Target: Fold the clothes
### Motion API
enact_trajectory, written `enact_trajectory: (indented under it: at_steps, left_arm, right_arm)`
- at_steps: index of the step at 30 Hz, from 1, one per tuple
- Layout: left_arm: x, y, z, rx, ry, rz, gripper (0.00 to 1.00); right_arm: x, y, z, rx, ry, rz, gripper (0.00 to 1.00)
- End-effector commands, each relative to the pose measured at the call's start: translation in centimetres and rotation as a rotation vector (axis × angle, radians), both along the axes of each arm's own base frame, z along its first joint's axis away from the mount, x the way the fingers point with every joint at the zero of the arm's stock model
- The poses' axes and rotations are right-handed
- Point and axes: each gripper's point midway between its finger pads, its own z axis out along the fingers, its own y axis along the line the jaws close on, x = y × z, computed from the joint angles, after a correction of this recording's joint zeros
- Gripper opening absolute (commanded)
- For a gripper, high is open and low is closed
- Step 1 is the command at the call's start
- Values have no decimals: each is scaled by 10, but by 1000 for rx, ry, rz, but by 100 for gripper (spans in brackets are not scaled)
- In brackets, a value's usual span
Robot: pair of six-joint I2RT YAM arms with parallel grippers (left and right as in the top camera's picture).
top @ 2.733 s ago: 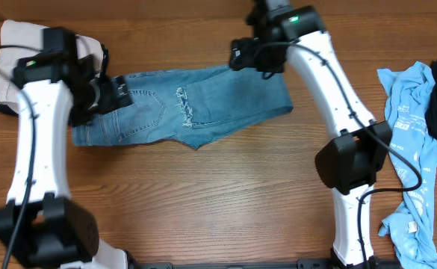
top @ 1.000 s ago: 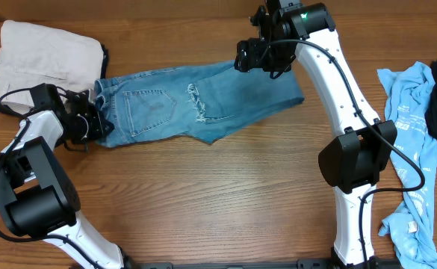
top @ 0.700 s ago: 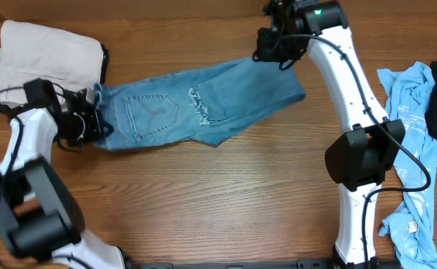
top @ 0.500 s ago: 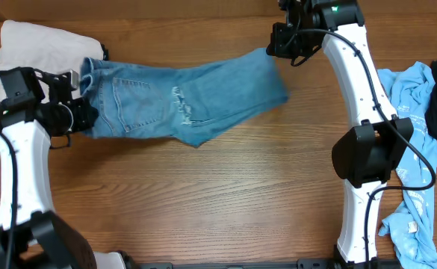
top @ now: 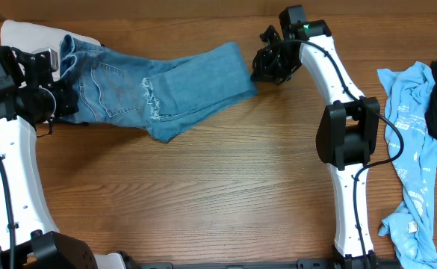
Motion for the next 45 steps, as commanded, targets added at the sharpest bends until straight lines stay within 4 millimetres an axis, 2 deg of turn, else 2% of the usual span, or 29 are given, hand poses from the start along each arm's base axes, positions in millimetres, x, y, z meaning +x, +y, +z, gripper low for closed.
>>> enact_trajectory:
  at_steps: [1, 6, 9, 14, 22, 25, 27, 30, 34, 38, 42, 45]
  left_arm:
    - [8, -13, 32, 10, -79, -14, 4]
    - [12, -39, 29, 23, -61, -51, 4]
    - [17, -56, 30, 5, -66, -63, 4]
    - [32, -86, 41, -39, -123, -69, 4]
    - [60, -123, 70, -151, -262, -37, 4]
    - [74, -159, 88, -164, -354, -110, 4]
    - [83, -180, 88, -158, -381, -144, 4]
    - [94, -211, 71, -166, -367, -202, 4]
    - [113, -265, 27, -180, -323, -296, 4]
    - [123, -304, -5, -189, -305, -360, 4]
    - [124, -330, -34, -191, -270, -402, 4]
    - [123, -336, -51, -186, -234, -412, 4]
  right_arm:
    - [2, 10, 6, 36, -23, 27, 4]
    - [17, 27, 20, 129, -100, 48, 4]
    - [21, 31, 16, 132, -115, 47, 4]
    - [16, 48, -9, 91, -99, 72, 4]
    - [8, 37, -58, -23, -24, 31, 4]
    - [4, 35, -68, -26, 4, 16, 4]
    - [4, 33, -68, -23, 11, 3, 4]
    - [1, 30, -69, -27, 29, 0, 4]
    - [0, 27, -71, -47, 36, -2, 4]
    - [0, 22, -71, -48, 41, -9, 4]
    - [2, 15, -71, -42, 47, -24, 4]
    - [6, 11, -62, 15, 53, -34, 4]
